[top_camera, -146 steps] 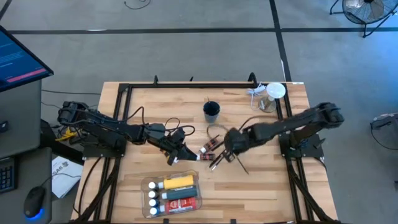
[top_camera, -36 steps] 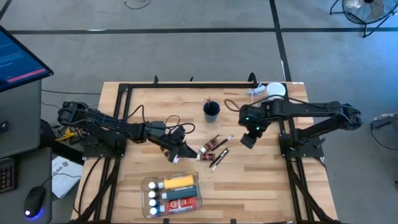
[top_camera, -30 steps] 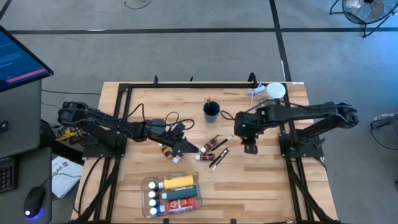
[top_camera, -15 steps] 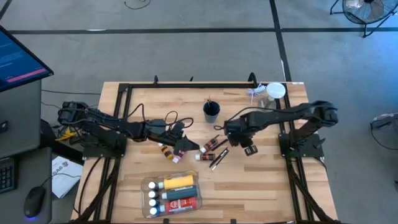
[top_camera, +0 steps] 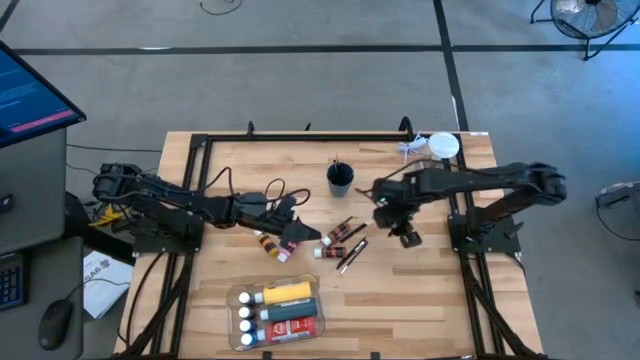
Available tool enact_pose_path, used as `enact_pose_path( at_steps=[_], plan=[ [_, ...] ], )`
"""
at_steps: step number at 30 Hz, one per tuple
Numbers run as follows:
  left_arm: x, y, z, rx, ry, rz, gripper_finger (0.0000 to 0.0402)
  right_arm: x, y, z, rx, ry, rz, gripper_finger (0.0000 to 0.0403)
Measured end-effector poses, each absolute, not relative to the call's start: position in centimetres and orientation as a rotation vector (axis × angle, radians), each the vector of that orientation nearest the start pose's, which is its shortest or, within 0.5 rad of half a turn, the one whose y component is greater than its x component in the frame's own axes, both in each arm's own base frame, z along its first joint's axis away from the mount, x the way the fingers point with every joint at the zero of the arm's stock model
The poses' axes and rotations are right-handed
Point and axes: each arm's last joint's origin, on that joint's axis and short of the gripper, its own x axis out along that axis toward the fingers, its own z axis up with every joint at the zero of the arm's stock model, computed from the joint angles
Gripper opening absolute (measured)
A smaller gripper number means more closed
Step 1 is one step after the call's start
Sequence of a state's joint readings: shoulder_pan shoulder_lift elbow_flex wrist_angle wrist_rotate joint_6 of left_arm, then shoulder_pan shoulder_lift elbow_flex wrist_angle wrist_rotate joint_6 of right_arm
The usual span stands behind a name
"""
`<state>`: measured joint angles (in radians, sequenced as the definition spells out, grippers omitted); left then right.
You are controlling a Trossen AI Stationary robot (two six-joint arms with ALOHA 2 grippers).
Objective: Pick & Place Paint Supplies
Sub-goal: Put the paint brush into the blue cup
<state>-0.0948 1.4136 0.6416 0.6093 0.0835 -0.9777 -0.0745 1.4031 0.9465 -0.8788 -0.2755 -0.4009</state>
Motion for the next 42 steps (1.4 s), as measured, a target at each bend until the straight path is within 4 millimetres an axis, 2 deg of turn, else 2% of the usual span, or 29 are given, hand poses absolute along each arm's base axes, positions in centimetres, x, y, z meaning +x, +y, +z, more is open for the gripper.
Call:
enact_pose_path(
  at_steps=[3,6,9,12,14,17,22,24,27,32,36,42],
  plan=[
    [29.0,-3.0,22.1,-0.995,0.233,-0.077,0.0002,22.3,-1.9,22.4,-0.14,1.226,0.337,0.0118],
    [29.0,-3.0,22.1,-0.996,0.232,-0.078,0.0002,20.4,-3.0,22.2,-0.153,1.159,0.232,0.0118],
    [29.0,-3.0,22.1,-0.972,0.228,-0.073,0.0002,18.9,-4.1,21.0,-0.111,1.091,0.129,0.0118],
    [29.0,-2.9,22.1,-0.948,0.213,-0.049,0.0002,17.7,-4.6,19.0,-0.017,1.123,0.062,0.0118],
    [29.0,-2.9,22.1,-0.943,0.21,-0.044,0.0002,17.8,-4.6,18.6,-0.008,1.138,0.057,0.0118],
    [29.0,-2.9,22.1,-0.942,0.209,-0.042,0.0002,18.3,-4.2,19.9,-0.046,1.028,0.067,0.0118],
    [29.0,-2.9,22.1,-0.943,0.211,-0.044,0.0002,19.7,-3.3,19.8,-0.183,0.961,0.16,0.0118],
    [29.0,-2.9,22.1,-0.943,0.21,-0.044,0.0002,19.7,-2.8,19.4,-0.2,0.992,0.196,0.0118],
    [29.0,-2.9,22.1,-0.943,0.21,-0.045,0.0002,19.9,-2.2,19.1,-0.135,1.047,0.166,0.0118],
    [29.0,-2.9,22.1,-0.932,0.211,-0.046,0.0002,20.6,-2.1,17.6,0.071,1.141,0.06,0.0118],
    [29.0,-2.9,22.1,-0.913,0.21,-0.048,0.0002,21.0,-2.1,16.6,0.084,1.198,0.059,0.0118],
    [29.0,-2.9,22.1,-0.908,0.21,-0.048,0.0002,22.1,-2.3,16.6,0.036,1.232,0.098,0.0118]
  ],
)
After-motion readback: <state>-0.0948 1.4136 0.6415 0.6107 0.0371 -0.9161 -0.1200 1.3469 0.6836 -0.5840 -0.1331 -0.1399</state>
